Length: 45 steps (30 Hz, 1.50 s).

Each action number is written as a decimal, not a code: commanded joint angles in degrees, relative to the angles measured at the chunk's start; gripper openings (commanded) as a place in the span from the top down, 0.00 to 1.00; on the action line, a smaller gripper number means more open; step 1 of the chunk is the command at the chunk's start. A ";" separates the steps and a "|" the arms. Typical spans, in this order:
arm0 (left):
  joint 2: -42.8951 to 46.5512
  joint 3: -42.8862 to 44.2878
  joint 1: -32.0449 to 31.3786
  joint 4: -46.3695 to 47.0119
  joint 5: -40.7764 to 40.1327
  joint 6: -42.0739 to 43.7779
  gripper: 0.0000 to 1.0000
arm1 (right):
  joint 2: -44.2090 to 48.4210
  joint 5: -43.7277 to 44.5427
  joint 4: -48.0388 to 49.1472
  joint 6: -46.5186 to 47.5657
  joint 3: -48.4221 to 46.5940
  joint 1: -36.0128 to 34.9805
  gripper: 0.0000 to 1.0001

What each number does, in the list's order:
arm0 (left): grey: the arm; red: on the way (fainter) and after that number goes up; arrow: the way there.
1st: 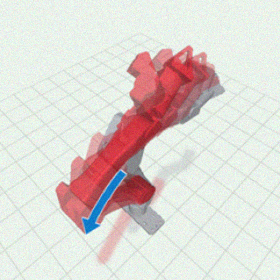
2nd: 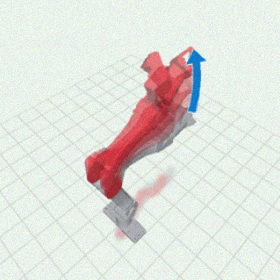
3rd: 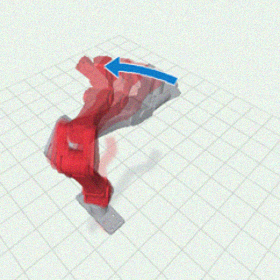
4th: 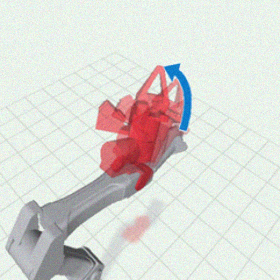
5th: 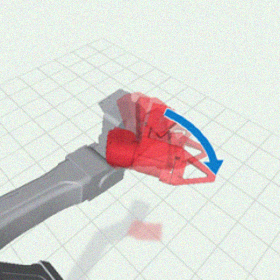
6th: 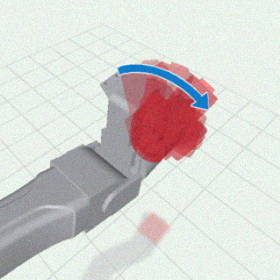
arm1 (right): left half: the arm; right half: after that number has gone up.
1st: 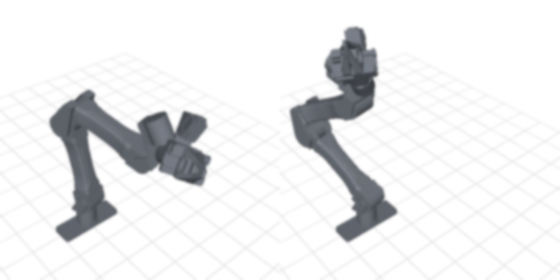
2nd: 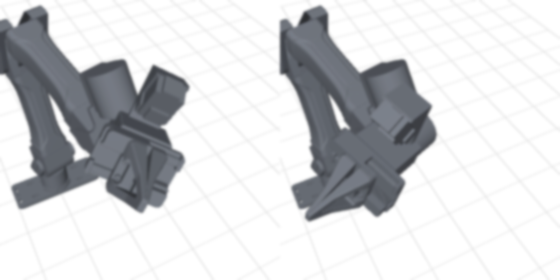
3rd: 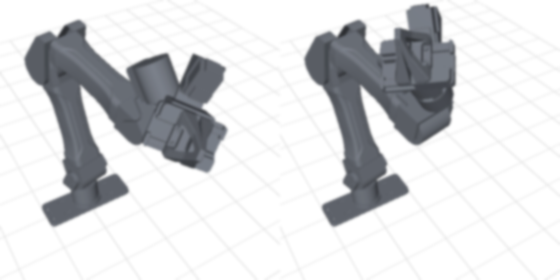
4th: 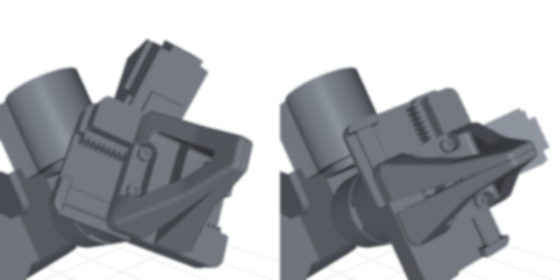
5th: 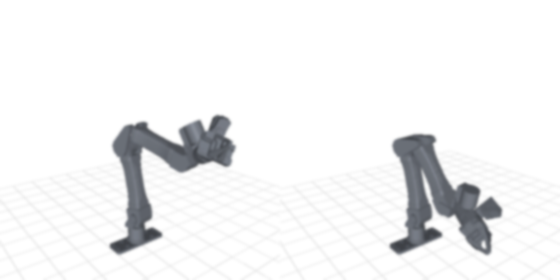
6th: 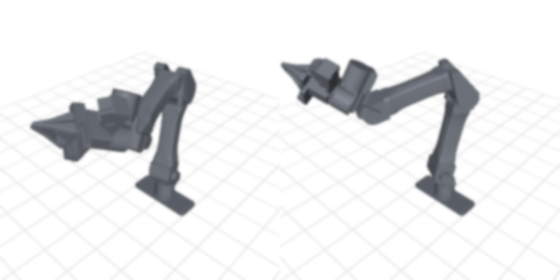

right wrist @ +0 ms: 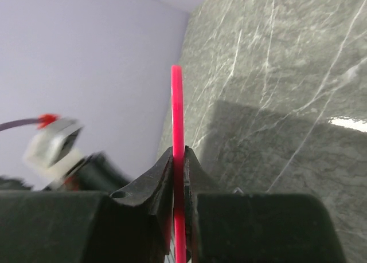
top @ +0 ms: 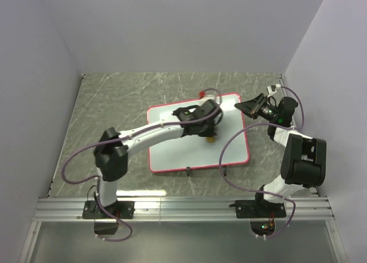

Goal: Erase the whiteboard

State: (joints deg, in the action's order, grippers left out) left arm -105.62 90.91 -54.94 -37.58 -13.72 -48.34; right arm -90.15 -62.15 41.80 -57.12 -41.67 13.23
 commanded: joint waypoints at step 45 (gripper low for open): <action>17.91 -30.37 26.63 8.58 -1.07 6.05 1.00 | 0.59 -1.84 3.46 -0.09 0.01 -1.02 1.00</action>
State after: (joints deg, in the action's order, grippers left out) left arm -86.39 57.95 -29.58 -29.02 -17.54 -47.18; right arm -90.56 -63.64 43.62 -58.63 -41.65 12.14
